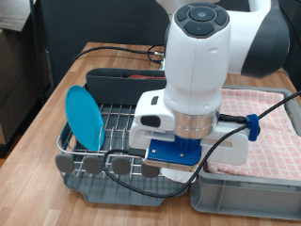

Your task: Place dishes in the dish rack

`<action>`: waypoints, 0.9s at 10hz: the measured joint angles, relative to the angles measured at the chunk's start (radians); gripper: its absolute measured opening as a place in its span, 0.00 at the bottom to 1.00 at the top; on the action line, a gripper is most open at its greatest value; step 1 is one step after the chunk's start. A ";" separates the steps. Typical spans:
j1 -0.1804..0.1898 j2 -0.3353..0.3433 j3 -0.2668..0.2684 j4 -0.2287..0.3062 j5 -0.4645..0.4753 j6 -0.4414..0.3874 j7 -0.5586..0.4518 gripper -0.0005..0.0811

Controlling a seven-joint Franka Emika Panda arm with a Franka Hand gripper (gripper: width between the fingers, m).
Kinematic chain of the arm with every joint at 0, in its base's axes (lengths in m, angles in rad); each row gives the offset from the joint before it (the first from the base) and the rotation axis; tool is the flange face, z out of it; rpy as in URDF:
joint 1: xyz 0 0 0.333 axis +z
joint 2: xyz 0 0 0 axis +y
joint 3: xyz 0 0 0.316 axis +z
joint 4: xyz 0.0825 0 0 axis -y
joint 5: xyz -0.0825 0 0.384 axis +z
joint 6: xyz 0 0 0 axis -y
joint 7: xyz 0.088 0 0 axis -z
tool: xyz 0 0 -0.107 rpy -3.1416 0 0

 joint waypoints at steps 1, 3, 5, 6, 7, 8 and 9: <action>-0.001 0.004 0.000 0.003 0.001 0.001 0.000 0.09; -0.003 0.013 0.002 0.010 0.001 0.002 -0.001 0.09; -0.003 0.017 0.003 0.008 0.001 -0.017 -0.001 0.13; -0.003 0.018 0.003 0.009 0.001 -0.023 -0.001 0.37; -0.003 0.018 0.004 0.009 0.001 -0.027 -0.001 0.37; -0.004 0.018 0.006 0.014 0.002 -0.046 -0.001 0.57; -0.006 0.018 0.010 0.028 0.005 -0.078 -0.001 0.79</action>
